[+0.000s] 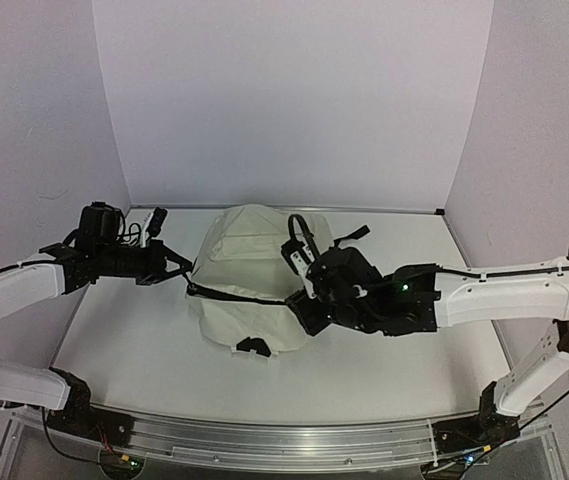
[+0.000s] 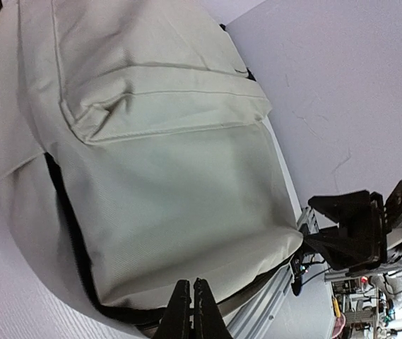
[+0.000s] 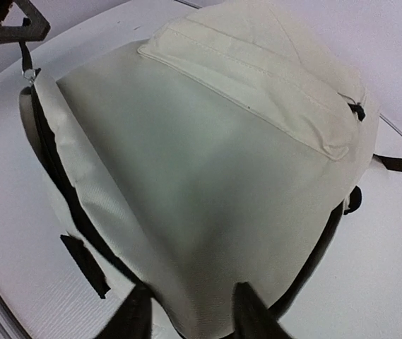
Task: Pack the student bag
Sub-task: Zip the student bag at the center of the board.
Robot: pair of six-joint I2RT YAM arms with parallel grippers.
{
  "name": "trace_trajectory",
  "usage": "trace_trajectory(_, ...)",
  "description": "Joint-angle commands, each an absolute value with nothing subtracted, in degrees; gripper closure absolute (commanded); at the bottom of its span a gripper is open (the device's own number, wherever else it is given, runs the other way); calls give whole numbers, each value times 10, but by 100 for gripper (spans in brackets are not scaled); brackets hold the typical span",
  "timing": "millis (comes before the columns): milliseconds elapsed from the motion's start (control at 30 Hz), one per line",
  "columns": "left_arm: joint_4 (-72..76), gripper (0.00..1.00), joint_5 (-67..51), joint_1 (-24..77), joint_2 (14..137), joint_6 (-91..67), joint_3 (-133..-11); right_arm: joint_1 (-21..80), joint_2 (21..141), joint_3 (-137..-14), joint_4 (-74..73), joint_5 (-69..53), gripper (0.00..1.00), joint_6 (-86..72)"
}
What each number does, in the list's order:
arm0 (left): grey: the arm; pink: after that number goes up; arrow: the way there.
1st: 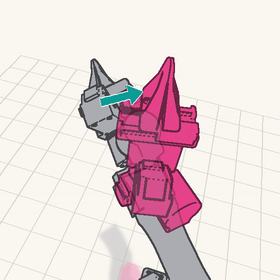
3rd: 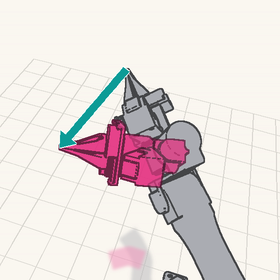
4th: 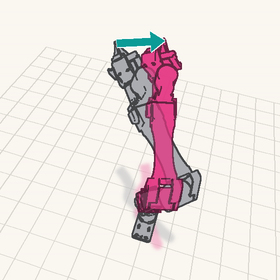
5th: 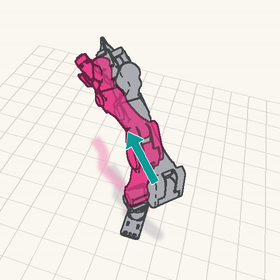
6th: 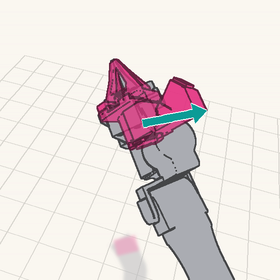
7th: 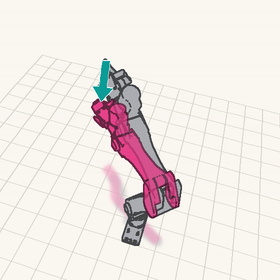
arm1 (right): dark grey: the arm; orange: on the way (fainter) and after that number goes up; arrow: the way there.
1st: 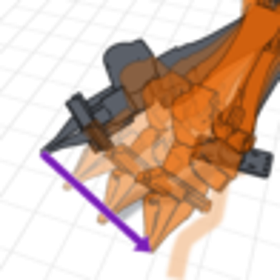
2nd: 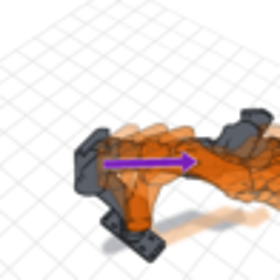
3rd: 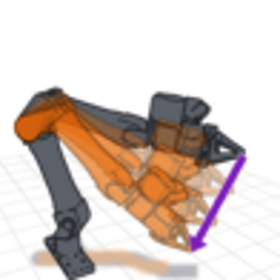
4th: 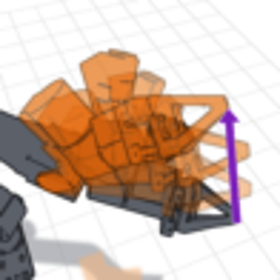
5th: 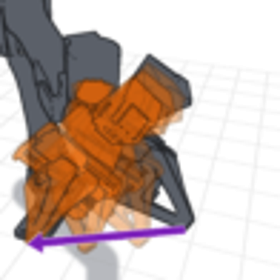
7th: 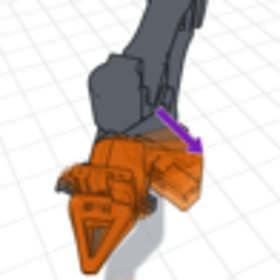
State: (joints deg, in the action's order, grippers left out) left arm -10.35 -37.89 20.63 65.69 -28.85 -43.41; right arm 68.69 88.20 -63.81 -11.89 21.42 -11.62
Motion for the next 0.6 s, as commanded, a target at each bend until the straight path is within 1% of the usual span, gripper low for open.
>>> trace_trajectory(0,-21,100,-473,208,646,-297,-416,686,919,-745,-140,171,42,-89)
trace_trajectory(133,-10,100,-492,209,632,-309,-404,692,981,-823,-146,141,27,-65)
trace_trajectory(200,-3,100,-495,210,623,-317,-397,692,1014,-861,-147,130,23,-54)
trace_trajectory(367,44,100,-504,209,613,-344,-381,696,1099,-942,-146,105,22,-23)
trace_trajectory(567,50,100,-506,210,602,-354,-371,701,1173,-1004,-145,106,21,22)
